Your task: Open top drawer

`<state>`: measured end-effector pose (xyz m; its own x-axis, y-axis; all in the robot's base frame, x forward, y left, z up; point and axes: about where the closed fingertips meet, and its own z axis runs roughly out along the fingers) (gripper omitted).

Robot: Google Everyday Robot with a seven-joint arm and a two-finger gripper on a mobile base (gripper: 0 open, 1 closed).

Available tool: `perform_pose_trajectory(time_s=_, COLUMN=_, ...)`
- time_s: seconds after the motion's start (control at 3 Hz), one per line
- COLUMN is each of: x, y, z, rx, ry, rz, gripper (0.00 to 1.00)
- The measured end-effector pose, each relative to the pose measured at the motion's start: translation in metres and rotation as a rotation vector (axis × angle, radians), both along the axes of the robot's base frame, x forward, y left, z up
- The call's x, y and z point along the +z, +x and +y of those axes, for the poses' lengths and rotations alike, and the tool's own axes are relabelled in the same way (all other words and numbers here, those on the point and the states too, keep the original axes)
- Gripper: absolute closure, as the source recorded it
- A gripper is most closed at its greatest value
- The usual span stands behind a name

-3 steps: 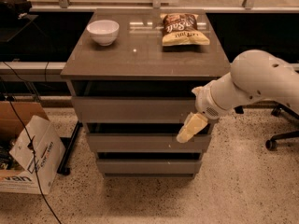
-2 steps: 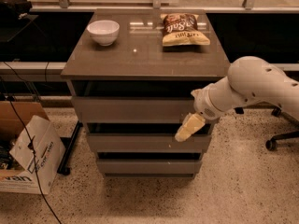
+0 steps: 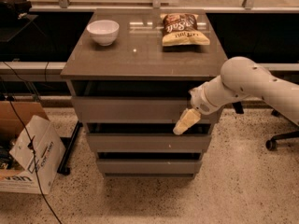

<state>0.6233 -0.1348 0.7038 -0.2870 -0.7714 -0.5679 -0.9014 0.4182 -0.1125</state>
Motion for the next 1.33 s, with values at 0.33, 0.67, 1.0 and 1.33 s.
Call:
perform_pose_trajectory(time_s=0.33, x=-0.014, y=0.024, z=-0.005, rx=-0.004, ry=-0.005, rz=0.023, gripper=0.0)
perform_pose_trajectory(time_s=0.67, x=-0.027, y=0.036, z=-0.009, rx=0.001, ry=-0.014, rz=0.059, gripper=0.19)
perform_pose_trajectory(time_s=1.0, x=-0.031, y=0.024, z=-0.018, rx=0.011, ry=-0.038, rz=0.089, gripper=0.42)
perform_pose_trajectory(time_s=1.33, x=-0.03, y=0.021, z=-0.019, rx=0.012, ry=-0.04, rz=0.092, gripper=0.72)
